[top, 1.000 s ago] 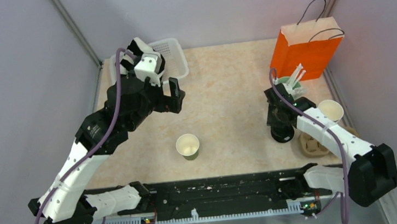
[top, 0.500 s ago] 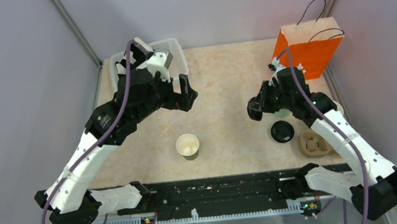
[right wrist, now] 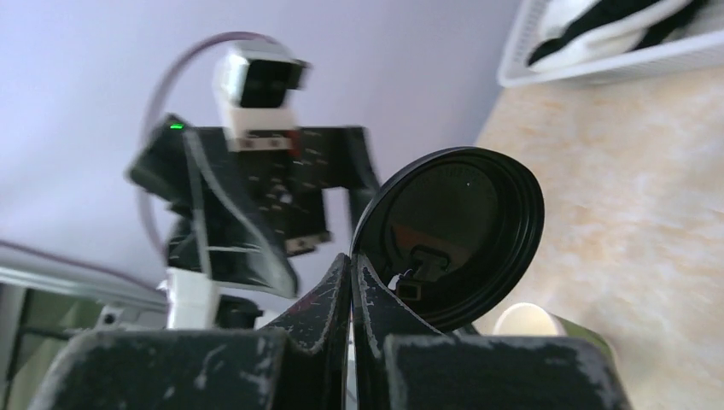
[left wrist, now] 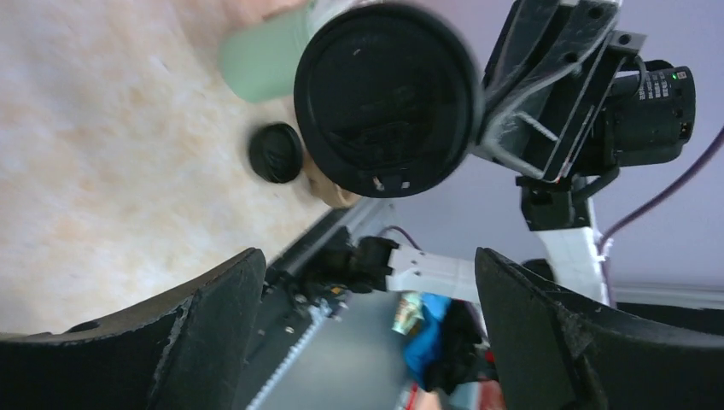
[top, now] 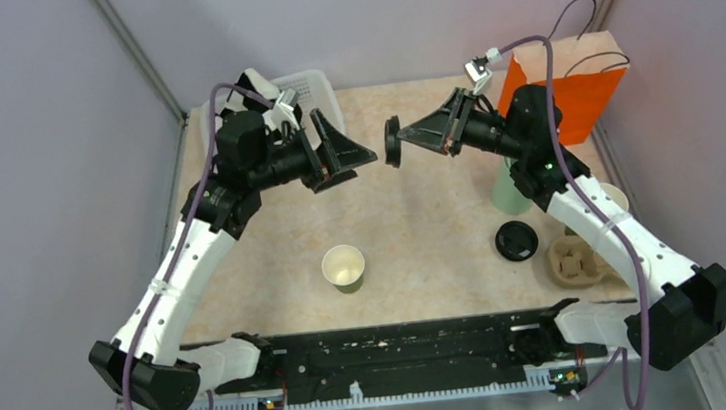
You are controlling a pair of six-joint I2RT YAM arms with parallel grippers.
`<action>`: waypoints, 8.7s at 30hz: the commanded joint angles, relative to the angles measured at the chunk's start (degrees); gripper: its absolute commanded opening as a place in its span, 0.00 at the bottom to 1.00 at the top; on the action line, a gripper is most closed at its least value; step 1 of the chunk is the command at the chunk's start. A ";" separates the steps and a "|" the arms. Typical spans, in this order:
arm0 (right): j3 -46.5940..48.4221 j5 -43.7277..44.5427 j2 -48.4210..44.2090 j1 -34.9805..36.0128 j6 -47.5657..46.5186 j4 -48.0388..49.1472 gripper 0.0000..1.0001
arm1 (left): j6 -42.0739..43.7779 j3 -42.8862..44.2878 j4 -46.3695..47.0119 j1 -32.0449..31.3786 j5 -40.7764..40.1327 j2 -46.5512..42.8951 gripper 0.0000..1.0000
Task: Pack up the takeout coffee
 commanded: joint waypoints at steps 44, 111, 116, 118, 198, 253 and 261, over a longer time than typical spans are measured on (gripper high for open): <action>-1.04 -8.99 2.56 4.01 11.85 19.49 0.00 | -19.06 -8.96 22.26 -0.67 5.37 -2.51 0.99; -0.63 7.16 -3.50 -2.58 -21.34 -30.75 0.47 | 17.22 -2.04 -39.48 -22.54 -41.38 13.92 0.78; -0.76 7.17 -3.61 -2.58 -21.33 -30.68 0.47 | 17.41 -2.25 -39.87 -22.54 -40.01 14.51 0.79; -0.86 7.16 -3.58 -2.63 -21.29 -30.59 0.47 | 17.82 -2.31 -39.40 -22.54 -39.60 14.64 0.79; -2.29 2.02 0.38 -1.14 -24.37 -30.33 0.50 | 15.20 -1.30 -42.18 -22.03 -36.45 12.37 0.98; -4.46 -17.19 33.99 14.52 -16.88 -1.64 0.62 | 3.36 -49.06 -5.63 12.88 -0.20 -12.91 0.62; -5.27 -15.33 32.19 10.87 -18.25 -4.40 0.61 | 2.26 -48.21 3.39 12.88 5.96 -9.75 0.67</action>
